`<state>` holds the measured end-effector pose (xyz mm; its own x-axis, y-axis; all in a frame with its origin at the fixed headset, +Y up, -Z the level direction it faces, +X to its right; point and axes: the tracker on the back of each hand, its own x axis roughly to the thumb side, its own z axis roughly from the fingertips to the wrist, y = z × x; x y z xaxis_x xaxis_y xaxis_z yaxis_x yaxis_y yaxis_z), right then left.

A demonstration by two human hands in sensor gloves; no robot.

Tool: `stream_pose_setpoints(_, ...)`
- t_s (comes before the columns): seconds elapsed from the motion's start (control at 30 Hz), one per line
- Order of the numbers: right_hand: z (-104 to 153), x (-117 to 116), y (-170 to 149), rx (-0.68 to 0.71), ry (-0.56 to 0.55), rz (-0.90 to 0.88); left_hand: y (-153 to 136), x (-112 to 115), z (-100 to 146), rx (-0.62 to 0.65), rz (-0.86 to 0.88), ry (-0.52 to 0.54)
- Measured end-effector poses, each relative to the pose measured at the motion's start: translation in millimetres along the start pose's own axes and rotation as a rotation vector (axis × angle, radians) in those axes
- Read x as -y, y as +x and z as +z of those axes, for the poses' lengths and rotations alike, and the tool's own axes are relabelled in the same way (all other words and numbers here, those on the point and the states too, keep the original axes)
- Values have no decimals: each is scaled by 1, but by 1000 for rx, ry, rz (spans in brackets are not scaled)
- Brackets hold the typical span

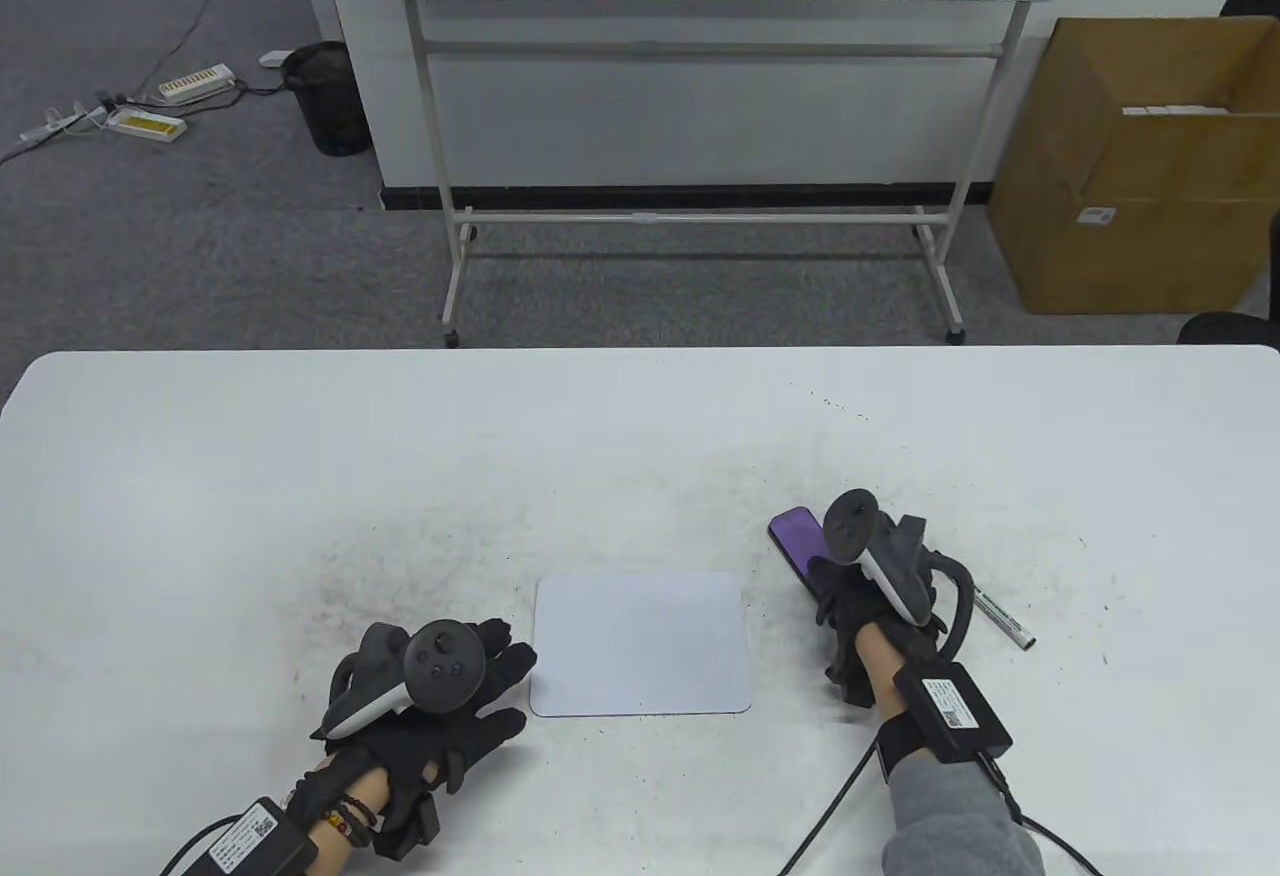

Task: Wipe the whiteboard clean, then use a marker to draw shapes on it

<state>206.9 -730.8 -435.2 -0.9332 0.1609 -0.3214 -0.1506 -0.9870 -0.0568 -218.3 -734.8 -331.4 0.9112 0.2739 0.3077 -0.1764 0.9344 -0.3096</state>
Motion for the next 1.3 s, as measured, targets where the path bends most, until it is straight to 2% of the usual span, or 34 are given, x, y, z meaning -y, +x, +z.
stream_pose_setpoints(0.1, -1, 10, -22, -31, -43, 62, -1, 0, -1, -6, 1, -4)
stream_pose_setpoints(0.23, -4, 13, -52, -101, -48, 169, -2, 0, -1, -13, 4, -2)
stream_pose_setpoints(0.43, -6, -3, -90, -184, 34, 300, -3, -1, -2, -16, 7, 3)
stream_pose_setpoints(0.6, -8, -12, -104, -208, 59, 274, -4, 0, -2, -19, -3, -4)
stream_pose_setpoints(1.03, -11, -15, -104, -148, -42, 343, -2, 0, -3, -18, -9, -10)
stream_pose_setpoints(1.2, 1, 3, -88, -92, -71, 271, 4, 0, -2, 4, -12, -3)
stream_pose_setpoints(1.3, 17, 17, -65, -16, -85, 199, 8, 0, -1, 14, -15, 16)
